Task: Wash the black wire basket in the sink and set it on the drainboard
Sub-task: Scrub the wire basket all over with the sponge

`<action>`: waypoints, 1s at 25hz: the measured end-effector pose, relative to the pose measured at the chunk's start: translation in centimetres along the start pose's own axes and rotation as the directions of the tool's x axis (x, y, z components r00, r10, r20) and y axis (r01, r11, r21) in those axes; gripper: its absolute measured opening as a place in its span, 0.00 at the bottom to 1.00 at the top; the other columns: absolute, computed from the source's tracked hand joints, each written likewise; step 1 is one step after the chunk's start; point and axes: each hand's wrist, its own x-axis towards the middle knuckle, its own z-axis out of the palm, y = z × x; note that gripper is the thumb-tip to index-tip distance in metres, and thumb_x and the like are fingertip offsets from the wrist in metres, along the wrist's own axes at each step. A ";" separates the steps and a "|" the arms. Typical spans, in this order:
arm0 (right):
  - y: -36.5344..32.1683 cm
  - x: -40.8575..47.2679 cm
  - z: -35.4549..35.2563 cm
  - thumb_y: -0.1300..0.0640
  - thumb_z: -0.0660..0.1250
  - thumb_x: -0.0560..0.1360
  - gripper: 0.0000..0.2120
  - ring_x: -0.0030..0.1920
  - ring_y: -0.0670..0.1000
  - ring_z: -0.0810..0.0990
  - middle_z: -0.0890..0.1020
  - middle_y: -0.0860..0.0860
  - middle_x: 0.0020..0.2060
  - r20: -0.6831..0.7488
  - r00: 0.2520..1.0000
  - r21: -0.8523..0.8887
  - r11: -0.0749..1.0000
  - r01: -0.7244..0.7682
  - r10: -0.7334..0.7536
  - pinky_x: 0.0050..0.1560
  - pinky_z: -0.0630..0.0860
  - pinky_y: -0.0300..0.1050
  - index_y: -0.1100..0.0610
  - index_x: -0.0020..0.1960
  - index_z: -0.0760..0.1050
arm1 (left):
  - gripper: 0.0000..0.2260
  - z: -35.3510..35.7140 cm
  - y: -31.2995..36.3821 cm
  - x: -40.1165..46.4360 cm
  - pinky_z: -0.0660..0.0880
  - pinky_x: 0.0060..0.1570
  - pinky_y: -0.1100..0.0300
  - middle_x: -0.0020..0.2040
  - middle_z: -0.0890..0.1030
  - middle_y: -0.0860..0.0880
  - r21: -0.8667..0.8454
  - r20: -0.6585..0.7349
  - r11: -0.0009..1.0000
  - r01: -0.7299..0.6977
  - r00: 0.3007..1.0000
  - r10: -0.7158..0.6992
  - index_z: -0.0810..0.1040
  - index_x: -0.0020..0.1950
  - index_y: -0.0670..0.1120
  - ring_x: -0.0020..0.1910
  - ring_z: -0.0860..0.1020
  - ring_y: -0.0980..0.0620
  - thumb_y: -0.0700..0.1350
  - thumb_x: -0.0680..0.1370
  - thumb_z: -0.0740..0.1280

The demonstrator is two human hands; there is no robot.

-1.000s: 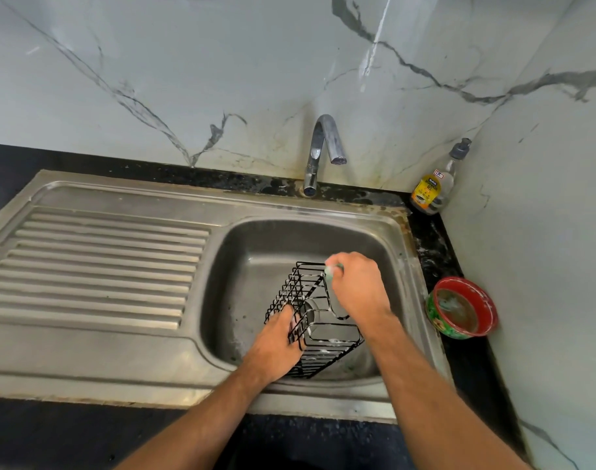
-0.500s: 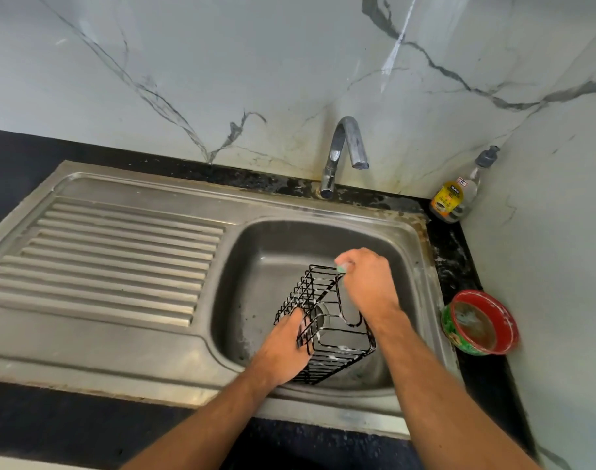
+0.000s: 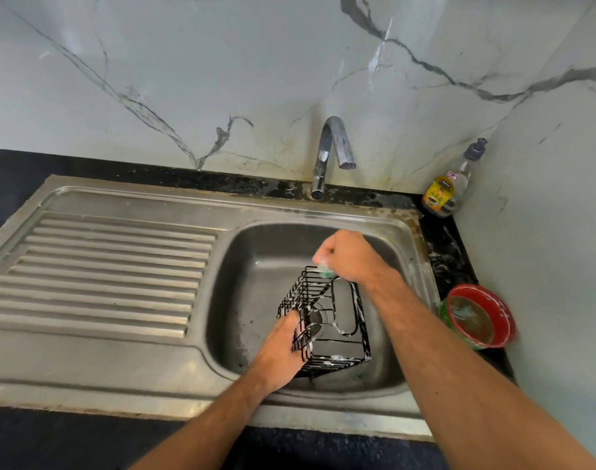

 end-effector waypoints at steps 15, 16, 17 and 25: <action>-2.9 -2.9 -0.1 0.67 0.63 0.77 0.16 0.27 0.37 0.75 0.82 0.44 0.35 -0.028 0.979 -0.043 0.979 0.201 -0.203 0.31 0.68 0.26 0.53 0.45 0.86 | 0.13 0.1 0.1 -0.6 0.73 0.51 0.55 0.49 0.70 0.52 0.088 -0.084 0.992 -0.088 0.992 0.096 0.68 0.51 0.48 0.48 0.72 0.52 0.35 0.73 0.67; -2.4 -3.1 -0.5 0.68 0.63 0.76 0.16 0.26 0.36 0.75 0.82 0.42 0.34 -0.035 0.978 -0.046 0.977 0.206 -0.208 0.30 0.68 0.25 0.54 0.45 0.86 | 0.13 0.0 0.4 -0.6 0.72 0.49 0.57 0.48 0.69 0.52 0.104 -0.084 0.990 -0.097 0.991 0.106 0.66 0.49 0.49 0.47 0.71 0.52 0.34 0.73 0.66; -1.5 -3.2 -1.0 0.68 0.62 0.75 0.16 0.28 0.35 0.77 0.83 0.43 0.35 -0.039 0.980 -0.082 0.978 0.193 -0.197 0.34 0.72 0.27 0.53 0.44 0.86 | 0.14 0.0 0.5 -0.7 0.70 0.48 0.59 0.48 0.68 0.52 0.117 -0.069 0.987 -0.107 0.991 0.115 0.65 0.49 0.49 0.47 0.70 0.52 0.33 0.73 0.66; 1.5 -6.9 -2.1 0.68 0.62 0.77 0.19 0.23 0.42 0.72 0.86 0.45 0.38 -0.055 0.995 0.151 0.984 0.095 -0.088 0.29 0.70 0.35 0.48 0.41 0.85 | 0.14 0.3 0.1 -0.9 0.70 0.52 0.59 0.57 0.68 0.46 0.279 -0.106 0.942 -0.188 0.969 0.225 0.73 0.57 0.42 0.52 0.66 0.54 0.33 0.73 0.67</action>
